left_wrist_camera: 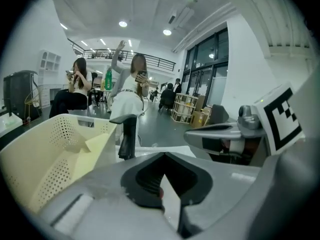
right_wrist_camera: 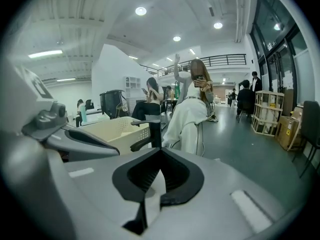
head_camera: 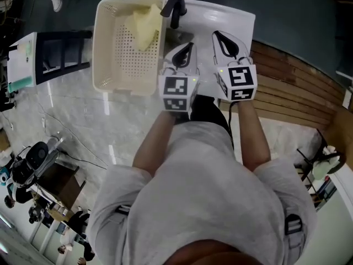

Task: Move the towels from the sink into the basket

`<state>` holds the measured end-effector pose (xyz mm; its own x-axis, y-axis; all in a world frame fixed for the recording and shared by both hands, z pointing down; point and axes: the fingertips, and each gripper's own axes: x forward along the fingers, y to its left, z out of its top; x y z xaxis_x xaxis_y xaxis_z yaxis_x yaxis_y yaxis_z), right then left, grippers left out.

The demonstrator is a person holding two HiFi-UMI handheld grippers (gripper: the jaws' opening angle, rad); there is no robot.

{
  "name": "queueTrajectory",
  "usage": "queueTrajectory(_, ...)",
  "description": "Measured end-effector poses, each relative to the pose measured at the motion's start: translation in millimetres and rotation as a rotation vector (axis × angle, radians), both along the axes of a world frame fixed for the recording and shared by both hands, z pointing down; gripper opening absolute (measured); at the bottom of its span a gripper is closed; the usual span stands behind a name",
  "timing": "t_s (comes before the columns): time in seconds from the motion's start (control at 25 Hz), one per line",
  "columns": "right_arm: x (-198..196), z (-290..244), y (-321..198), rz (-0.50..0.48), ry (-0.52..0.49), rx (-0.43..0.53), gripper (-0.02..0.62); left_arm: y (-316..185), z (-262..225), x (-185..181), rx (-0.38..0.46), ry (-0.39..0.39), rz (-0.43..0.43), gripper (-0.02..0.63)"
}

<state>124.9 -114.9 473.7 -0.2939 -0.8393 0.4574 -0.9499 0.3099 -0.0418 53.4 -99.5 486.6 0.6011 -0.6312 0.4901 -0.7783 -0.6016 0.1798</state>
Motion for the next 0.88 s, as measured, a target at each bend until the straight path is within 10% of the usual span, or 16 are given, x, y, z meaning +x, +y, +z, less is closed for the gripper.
queueTrajectory(0.88,10,88,18,-0.093,-0.101,-0.161,0.006,8,134,-10,-0.278,-0.209,-0.225,0.02)
